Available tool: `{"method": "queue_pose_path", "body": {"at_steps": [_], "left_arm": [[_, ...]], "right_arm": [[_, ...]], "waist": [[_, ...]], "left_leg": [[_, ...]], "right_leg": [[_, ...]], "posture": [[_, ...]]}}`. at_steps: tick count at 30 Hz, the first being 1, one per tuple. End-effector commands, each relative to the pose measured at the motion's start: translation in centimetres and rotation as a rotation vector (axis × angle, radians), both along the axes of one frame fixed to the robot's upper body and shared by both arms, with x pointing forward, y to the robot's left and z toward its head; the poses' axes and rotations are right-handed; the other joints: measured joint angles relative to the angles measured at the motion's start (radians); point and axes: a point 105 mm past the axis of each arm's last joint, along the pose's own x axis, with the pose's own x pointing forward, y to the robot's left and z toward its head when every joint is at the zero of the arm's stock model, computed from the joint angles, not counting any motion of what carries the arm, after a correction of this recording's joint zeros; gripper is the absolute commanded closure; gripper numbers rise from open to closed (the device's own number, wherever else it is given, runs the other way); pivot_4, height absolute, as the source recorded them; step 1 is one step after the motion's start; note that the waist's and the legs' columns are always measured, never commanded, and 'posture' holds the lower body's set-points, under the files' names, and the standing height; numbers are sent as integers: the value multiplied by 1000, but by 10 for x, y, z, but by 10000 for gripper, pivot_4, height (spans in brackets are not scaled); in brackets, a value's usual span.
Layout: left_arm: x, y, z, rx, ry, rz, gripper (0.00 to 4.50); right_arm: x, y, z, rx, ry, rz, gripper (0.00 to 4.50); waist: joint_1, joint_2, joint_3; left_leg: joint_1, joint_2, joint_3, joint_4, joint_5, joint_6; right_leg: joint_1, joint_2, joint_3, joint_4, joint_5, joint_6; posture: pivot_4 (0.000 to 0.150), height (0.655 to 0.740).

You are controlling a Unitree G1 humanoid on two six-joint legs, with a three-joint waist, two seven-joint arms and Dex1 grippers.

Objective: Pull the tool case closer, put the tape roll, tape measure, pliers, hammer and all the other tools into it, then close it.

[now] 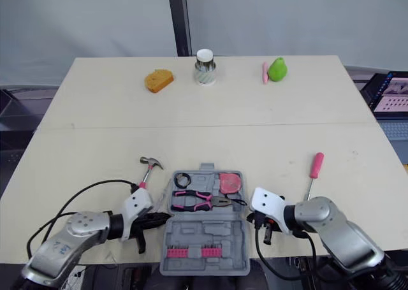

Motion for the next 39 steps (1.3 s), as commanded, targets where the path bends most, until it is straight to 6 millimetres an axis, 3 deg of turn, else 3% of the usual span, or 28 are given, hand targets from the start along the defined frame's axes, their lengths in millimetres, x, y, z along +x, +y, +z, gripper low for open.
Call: {"method": "queue_pose_path", "body": {"at_steps": [1, 14, 24, 39], "left_arm": [[4, -6, 0, -2, -31, -20, 45000], [10, -21, 0, -24, -43, -61, 45000], [26, -26, 11, -37, -101, -24, 45000], [44, -40, 17, -75, -148, -1, 45000]], "right_arm": [[-2, 6, 2, 2, -21, 20, 43983], [8, 17, -1, 27, -52, 6, 43983], [33, 13, 4, 0, -142, -52, 43983], [48, 12, 11, -3, -188, -77, 43983]], "waist": [[0, 0, 0], [0, 0, 0], [-2, 0, 0], [-2, 0, 0]], "left_leg": [[0, 0, 0, 0, 0, 0], [0, 0, 0, 1, 0, 0], [0, 0, 0, 0, 0, 0], [-1, 0, 0, 2, 0, 0]], "right_leg": [[0, 0, 0, 0, 0, 0], [0, 0, 0, 1, 0, 0], [-1, 0, 0, 2, 0, 0], [-1, 0, 0, 2, 0, 0]], "posture": [[1500, 7400], [1500, 7400], [1500, 7400], [1500, 7400]]}}
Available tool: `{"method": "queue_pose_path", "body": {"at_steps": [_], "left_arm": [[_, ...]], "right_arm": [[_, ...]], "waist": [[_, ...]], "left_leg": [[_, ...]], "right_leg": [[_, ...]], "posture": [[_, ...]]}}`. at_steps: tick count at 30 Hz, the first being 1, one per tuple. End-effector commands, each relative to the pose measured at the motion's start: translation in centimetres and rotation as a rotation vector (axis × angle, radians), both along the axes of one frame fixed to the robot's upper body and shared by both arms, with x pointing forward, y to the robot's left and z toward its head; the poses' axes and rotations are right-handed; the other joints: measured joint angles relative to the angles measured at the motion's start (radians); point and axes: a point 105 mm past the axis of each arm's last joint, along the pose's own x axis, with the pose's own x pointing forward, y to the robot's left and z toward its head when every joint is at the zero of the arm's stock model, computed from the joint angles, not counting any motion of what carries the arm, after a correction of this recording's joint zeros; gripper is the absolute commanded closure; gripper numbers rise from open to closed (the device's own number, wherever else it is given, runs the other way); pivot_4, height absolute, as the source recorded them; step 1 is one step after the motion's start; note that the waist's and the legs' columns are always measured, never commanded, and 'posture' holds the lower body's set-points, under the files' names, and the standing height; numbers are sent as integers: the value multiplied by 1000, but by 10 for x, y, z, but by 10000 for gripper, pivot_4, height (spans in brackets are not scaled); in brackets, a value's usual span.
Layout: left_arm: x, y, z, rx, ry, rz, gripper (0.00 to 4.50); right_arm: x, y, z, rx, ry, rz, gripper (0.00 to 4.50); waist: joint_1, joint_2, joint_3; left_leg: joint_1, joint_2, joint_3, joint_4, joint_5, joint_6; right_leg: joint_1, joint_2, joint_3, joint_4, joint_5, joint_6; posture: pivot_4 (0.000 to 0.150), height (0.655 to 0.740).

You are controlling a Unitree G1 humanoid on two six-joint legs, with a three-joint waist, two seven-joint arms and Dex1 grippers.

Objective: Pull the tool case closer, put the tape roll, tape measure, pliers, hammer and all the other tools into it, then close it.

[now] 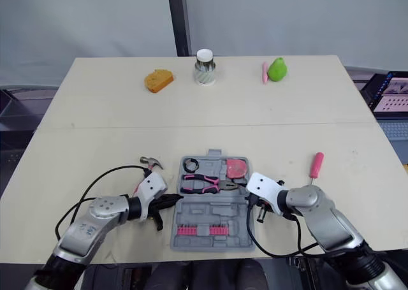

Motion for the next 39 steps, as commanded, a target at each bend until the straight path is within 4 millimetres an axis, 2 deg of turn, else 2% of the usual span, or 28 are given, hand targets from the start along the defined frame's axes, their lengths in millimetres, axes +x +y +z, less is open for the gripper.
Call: {"method": "queue_pose_path", "body": {"at_steps": [1, 25, 39], "left_arm": [[0, -16, 10, -44, -46, -51, 45000], [7, -16, 9, -45, -58, -41, 45000], [3, -19, 6, -49, -43, -54, 45000]], "right_arm": [[1, 14, 10, 42, -49, 47, 43983], [13, 22, 12, 50, -88, 48, 43983], [10, 25, 10, 47, -72, 66, 43983]], "waist": [[-1, 0, 0], [-2, 0, 0], [-2, 0, 0]], "left_leg": [[0, 0, 0, 0, 0, 0], [0, 0, 0, 0, 0, 0], [0, 0, 0, 0, 0, 0]], "right_leg": [[0, 0, 0, 0, 0, 0], [0, 0, 0, 0, 0, 0], [0, 0, 0, 0, 0, 0]], "posture": [[1500, 7400], [1500, 7400], [1500, 7400]]}}
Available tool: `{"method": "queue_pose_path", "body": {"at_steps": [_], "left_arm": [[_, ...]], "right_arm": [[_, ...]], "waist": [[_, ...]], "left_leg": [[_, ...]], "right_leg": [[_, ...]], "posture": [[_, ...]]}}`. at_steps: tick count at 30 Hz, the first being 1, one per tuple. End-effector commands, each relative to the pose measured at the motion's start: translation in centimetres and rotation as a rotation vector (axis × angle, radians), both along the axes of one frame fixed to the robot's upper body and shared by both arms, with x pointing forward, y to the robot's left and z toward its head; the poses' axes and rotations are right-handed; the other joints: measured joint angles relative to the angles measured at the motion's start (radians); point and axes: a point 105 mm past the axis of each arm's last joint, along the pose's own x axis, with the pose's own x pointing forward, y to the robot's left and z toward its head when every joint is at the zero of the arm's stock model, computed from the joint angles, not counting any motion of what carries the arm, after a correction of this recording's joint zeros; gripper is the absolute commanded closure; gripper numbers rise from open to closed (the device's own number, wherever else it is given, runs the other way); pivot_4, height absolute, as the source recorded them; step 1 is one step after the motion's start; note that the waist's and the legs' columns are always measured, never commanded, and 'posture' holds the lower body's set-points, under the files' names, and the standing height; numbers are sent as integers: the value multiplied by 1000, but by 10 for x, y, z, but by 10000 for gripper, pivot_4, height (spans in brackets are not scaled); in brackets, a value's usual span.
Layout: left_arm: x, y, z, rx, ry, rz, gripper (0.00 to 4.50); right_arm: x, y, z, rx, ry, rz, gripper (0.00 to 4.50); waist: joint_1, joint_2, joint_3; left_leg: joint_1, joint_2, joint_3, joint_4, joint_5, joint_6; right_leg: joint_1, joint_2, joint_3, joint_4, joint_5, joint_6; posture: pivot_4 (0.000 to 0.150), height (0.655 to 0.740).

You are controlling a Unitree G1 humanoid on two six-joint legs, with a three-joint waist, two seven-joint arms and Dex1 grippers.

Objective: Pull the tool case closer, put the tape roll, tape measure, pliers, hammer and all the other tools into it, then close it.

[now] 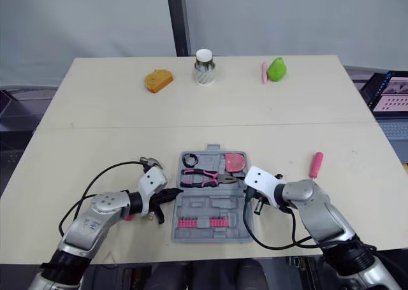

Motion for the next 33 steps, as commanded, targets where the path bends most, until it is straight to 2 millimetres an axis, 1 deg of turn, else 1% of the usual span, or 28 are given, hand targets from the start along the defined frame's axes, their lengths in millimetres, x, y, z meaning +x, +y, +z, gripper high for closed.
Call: {"method": "queue_pose_path", "body": {"at_steps": [1, 5, 12, 25, 33], "left_arm": [[-7, -19, 5, -38, -20, -75, 45000], [-5, -17, 4, -31, -19, -70, 45000], [-3, -5, 3, -14, -19, -48, 45000], [-3, 2, 1, -4, -15, -30, 45000], [2, 10, 2, 10, -21, -7, 45000]], "right_arm": [[-6, 20, 6, 44, -20, 83, 43983], [-6, 17, 5, 41, -15, 76, 43983], [-5, 3, 4, 12, -7, 53, 43983], [-5, -3, 4, 8, -4, 36, 43983], [-3, -6, 3, 3, -5, 23, 43983]], "waist": [[0, 0, 0], [0, 0, 0], [2, 0, 0], [1, 0, 0], [0, 0, 0]], "left_leg": [[0, 0, 0, 0, 0, 0], [0, 0, 0, 0, 0, 0], [0, 0, 0, 0, 0, 0], [0, 0, 0, 0, 0, 0], [0, 0, 0, 0, 0, 0]], "right_leg": [[0, 0, 0, 0, 0, 0], [0, 0, 0, 0, 0, 0], [0, 0, 0, 0, 0, 0], [0, 0, 0, 0, 0, 0], [0, 0, 0, 0, 0, 0]], "posture": [[1500, 7400], [1500, 7400], [1500, 7400], [1500, 7400], [1500, 7400]]}}
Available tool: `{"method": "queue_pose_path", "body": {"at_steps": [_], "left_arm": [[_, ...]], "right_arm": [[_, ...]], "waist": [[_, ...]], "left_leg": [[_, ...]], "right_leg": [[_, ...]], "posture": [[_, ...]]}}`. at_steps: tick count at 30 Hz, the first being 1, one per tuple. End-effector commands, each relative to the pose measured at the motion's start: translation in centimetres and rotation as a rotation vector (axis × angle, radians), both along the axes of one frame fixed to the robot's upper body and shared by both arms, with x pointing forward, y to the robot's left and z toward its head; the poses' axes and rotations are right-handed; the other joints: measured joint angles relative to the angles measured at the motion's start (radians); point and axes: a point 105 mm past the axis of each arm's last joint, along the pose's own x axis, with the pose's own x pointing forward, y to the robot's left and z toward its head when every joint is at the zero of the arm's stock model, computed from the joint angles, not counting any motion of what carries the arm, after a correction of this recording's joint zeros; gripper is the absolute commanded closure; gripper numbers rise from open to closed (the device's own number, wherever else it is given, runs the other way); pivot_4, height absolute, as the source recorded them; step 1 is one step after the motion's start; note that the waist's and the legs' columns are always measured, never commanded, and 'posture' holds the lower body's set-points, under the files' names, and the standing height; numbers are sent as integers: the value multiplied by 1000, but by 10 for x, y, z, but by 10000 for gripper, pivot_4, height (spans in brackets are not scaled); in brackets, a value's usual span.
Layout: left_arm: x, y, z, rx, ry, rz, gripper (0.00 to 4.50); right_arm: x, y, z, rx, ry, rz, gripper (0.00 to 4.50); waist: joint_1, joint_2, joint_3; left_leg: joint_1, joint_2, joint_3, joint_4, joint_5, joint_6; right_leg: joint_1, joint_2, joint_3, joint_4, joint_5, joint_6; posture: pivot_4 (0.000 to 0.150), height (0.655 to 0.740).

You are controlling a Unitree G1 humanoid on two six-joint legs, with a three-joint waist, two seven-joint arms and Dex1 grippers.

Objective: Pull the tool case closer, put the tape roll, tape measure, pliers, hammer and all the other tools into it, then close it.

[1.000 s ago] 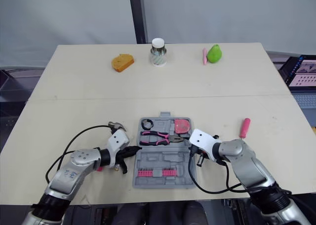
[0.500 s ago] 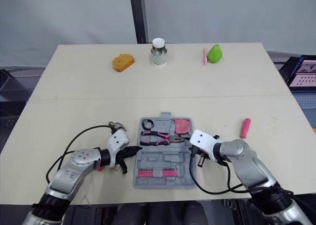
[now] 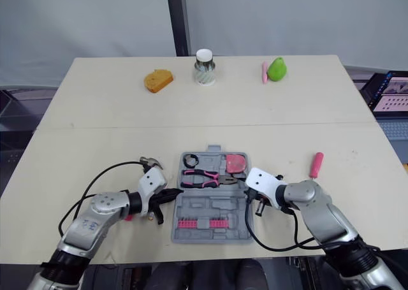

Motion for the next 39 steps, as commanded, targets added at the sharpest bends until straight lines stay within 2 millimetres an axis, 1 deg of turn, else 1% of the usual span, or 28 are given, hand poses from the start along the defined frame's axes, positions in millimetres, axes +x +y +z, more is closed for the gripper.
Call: {"method": "queue_pose_path", "body": {"at_steps": [1, 11, 18, 21, 28, 32, 34, 35, 36, 38, 39], "left_arm": [[1, 5, 1, -1, -6, 7, 45000], [4, 2, 7, -19, -18, -3, 45000], [4, 0, 13, -48, -20, -2, 45000], [3, 2, 16, -45, -23, -3, 45000], [3, 9, 21, -35, -29, 9, 45000], [3, 13, 25, -29, -36, 12, 45000], [3, 18, 40, -61, -54, 31, 45000], [3, 23, 50, -81, -69, 54, 45000], [5, 31, 63, -107, -91, 93, 45000], [7, 58, 86, -140, -135, 201, 45000], [7, 76, 95, -146, -165, 269, 45000]], "right_arm": [[-1, -2, 4, 9, -10, 8, 43983], [2, -4, 5, 9, -19, 3, 43983], [2, -6, 13, 17, -34, 3, 43983], [0, -9, 17, 14, -39, 4, 43983], [-4, -21, 21, -12, -45, -10, 43983], [-4, -23, 26, 2, -55, -12, 43983], [-5, -21, 40, 72, -83, -10, 43983], [-6, -21, 49, 125, -91, -19, 43983], [-9, -24, 60, 187, -97, -34, 43983], [-15, -39, 79, 286, -109, -71, 43983], [-20, -49, 86, 342, -95, -100, 43983]], "waist": [[0, 0, 0], [0, 0, 0], [0, 0, 0], [1, 0, 0], [1, 0, 0], [0, 0, 0], [0, 0, 0], [0, 0, 0], [0, -1, 0], [1, -1, 0], [1, -1, 0]], "left_leg": [[0, 0, 0, 0, 0, 0], [0, 0, 0, 0, 0, 0], [0, 0, 0, 0, 0, 0], [0, 0, 0, 0, 0, 0], [0, 0, 0, 0, 0, 0], [0, 0, 0, 0, 0, 0], [-1, 0, 0, 0, 0, 0], [-1, 0, 0, 0, 0, 0], [-2, 0, 0, 0, 0, 0], [-6, 0, -2, 2, 0, 0], [-6, 0, -3, 2, 0, 0]], "right_leg": [[0, 0, 0, 0, 0, 0], [0, 0, 0, 0, 0, 0], [0, 0, 0, 0, 0, 0], [0, 0, 0, 0, 0, 0], [0, 0, 0, 0, 0, 0], [0, 0, 0, 0, 0, 0], [0, 0, 0, 0, 0, 0], [-1, 0, 0, 0, 0, 0], [-1, 0, 0, 0, 0, 0], [-3, 0, -2, 0, 0, 0], [-3, 0, -3, 0, 0, 0]], "posture": [[1500, 7400], [1500, 7400], [1500, 7400], [1500, 7400], [1500, 7400], [1500, 7400], [1500, 7400], [1500, 7400], [1500, 7400], [1500, 7400], [1500, 7400]]}}
